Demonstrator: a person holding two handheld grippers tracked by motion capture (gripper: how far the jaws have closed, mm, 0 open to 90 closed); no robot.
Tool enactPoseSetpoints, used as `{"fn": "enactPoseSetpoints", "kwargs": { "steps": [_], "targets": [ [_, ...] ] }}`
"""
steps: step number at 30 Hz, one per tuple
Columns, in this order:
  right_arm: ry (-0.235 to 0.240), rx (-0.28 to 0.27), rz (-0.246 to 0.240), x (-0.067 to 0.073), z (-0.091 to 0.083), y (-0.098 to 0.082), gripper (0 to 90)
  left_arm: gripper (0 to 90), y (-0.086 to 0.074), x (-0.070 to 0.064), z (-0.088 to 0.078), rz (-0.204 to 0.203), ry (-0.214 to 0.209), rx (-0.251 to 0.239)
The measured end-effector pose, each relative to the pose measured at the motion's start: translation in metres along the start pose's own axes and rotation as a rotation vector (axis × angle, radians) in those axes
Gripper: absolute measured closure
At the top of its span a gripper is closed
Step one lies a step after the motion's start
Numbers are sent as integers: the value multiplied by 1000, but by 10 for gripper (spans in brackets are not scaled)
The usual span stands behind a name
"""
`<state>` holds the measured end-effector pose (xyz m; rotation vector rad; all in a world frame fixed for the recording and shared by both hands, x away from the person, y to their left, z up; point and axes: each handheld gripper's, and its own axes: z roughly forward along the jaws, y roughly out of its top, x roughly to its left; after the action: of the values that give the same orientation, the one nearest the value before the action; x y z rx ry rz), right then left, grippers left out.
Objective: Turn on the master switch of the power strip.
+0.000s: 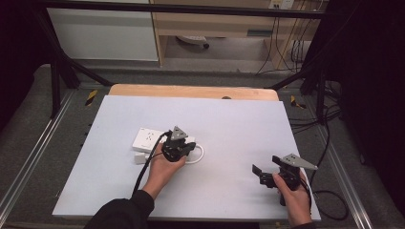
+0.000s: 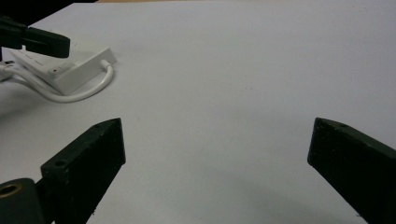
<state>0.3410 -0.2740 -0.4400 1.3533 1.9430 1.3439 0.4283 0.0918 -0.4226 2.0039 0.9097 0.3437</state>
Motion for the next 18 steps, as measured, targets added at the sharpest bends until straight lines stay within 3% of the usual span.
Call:
{"fn": "enactPoseSetpoints", "kwargs": {
  "steps": [3, 7, 9, 13, 18],
  "targets": [
    [-4, 4, -4, 1, 1, 0, 46, 897, 3, -1, -1, -4, -16, -21],
    [-4, 9, -7, 1, 2, 0, 46, 751, 4, -1, -4, 1, -18, -45],
    [-5, 10, -4, 1, 2, 0, 46, 732, 4, -1, -5, -3, -19, -52],
    [-5, 16, -9, 2, 1, -1, 45, 525, 6, 0, -8, -41, -25, -73],
    [-6, 33, -18, 3, 3, -2, 41, 388, 12, -9, -22, -64, -44, -93]
  ]
}}
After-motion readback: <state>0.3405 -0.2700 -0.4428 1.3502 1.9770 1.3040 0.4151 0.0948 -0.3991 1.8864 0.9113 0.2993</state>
